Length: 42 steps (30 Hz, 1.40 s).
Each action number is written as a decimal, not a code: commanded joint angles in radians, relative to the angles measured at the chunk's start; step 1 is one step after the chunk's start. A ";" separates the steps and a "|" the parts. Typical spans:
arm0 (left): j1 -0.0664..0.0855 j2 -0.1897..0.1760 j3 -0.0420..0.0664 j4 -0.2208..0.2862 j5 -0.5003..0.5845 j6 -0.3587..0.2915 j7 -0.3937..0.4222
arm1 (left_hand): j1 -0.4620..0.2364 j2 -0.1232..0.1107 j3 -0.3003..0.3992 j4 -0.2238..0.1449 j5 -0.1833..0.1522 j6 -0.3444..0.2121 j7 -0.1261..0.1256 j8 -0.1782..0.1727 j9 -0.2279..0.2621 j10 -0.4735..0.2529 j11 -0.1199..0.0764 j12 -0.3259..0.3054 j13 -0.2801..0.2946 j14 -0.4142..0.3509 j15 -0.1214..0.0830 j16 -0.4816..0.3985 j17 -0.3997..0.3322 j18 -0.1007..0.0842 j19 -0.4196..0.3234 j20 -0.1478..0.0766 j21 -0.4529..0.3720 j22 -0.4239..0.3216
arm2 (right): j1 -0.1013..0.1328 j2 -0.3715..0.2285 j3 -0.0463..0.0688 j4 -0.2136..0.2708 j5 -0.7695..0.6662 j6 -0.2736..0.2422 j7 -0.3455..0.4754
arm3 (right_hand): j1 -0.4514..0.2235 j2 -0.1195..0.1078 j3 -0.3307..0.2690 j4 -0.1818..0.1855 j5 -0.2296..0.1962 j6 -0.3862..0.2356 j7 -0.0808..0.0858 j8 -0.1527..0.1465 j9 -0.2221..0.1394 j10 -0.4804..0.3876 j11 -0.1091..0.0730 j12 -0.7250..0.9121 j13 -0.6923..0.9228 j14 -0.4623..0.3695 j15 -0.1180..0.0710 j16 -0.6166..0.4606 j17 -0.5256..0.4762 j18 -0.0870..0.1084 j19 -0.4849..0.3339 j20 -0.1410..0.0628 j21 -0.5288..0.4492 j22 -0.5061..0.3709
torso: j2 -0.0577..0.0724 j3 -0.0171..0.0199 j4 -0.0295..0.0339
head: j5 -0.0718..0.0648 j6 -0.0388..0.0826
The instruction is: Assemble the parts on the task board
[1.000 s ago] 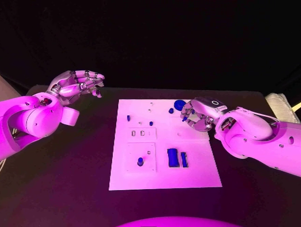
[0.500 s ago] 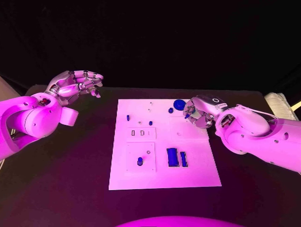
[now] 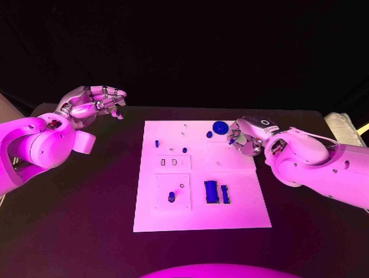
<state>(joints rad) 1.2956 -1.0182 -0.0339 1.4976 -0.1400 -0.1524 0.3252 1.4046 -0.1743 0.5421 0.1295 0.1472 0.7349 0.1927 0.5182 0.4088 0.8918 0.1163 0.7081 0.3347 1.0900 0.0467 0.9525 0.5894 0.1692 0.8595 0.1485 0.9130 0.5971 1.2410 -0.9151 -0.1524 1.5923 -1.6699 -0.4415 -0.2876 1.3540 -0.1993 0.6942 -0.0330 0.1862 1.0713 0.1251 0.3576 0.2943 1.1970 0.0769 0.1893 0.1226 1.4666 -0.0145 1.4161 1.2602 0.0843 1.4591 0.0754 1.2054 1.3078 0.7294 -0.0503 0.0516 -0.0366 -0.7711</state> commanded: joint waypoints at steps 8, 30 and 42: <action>0.000 0.001 0.000 0.002 0.004 0.013 0.004 | -0.007 -0.001 -0.004 -0.002 -0.004 -0.002 0.008 -0.004 -0.002 0.002 0.004 0.000 -0.002 0.005 0.002 0.005 -0.002 0.014 0.007 0.002 -0.007 -0.001 | -0.010 0.012 -0.002 -0.013 -0.016 0.024 -0.002 | -0.008 0.005 0.007 -0.001 0.003 0.007 -0.002 0.004 0.001 0.024 -0.020 0.002 0.001 0.043 -0.009 0.003 0.001 -0.015 0.008 0.000 0.002 0.105 | 0.000 0.0001 0.0002 | 0.002 -0.003; 0.000 -0.003 0.000 0.003 0.004 0.014 0.001 | -0.007 -0.001 -0.004 -0.003 -0.003 -0.004 0.009 -0.005 -0.004 0.001 0.004 -0.001 -0.004 0.005 0.002 0.005 -0.002 0.014 0.008 0.002 -0.008 -0.002 | -0.019 0.028 -0.003 -0.031 -0.016 0.030 -0.006 | -0.009 0.005 0.008 -0.002 0.002 0.007 -0.002 0.004 0.002 0.025 -0.021 0.001 0.001 0.043 -0.009 0.003 0.001 -0.015 0.008 0.000 0.003 0.105 | -0.001 -0.0013 -0.0001 | 0.006 -0.008; 0.000 -0.001 0.000 0.002 0.004 0.017 -0.003 | -0.007 -0.001 -0.004 -0.004 -0.003 -0.004 0.009 -0.005 -0.005 0.000 0.004 -0.001 -0.004 0.005 0.002 0.005 -0.003 0.014 0.008 0.002 -0.008 -0.002 | -0.019 0.027 -0.003 -0.032 -0.023 0.027 -0.013 | -0.009 0.005 0.008 -0.002 0.002 0.007 -0.002 0.004 0.002 0.025 -0.021 0.001 0.001 0.043 -0.009 0.003 0.001 -0.015 0.008 0.000 0.003 0.105 | -0.001 -0.0006 -0.0001 | 0.005 -0.006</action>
<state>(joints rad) 1.2953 -1.0214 -0.0348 1.4978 -0.1400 -0.1511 0.3201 1.4047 -0.1743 0.5422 0.1295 0.1472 0.7349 0.1927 0.5182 0.4051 0.8918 0.1163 0.7081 0.3312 1.0900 0.0467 0.9525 0.5885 0.1692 0.8594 0.1485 0.9090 0.5964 1.2226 -0.8885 -0.1558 1.5608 -1.6753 -0.4255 -0.2940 1.3412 -0.2040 0.6982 -0.0373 0.1832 1.0736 0.1233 0.3577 0.2952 1.2027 0.0712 0.1884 0.1223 1.4666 -0.0145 1.4161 1.2598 0.0843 1.4591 0.0754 1.2053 1.3073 0.7280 -0.0509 0.0513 -0.0311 -0.7780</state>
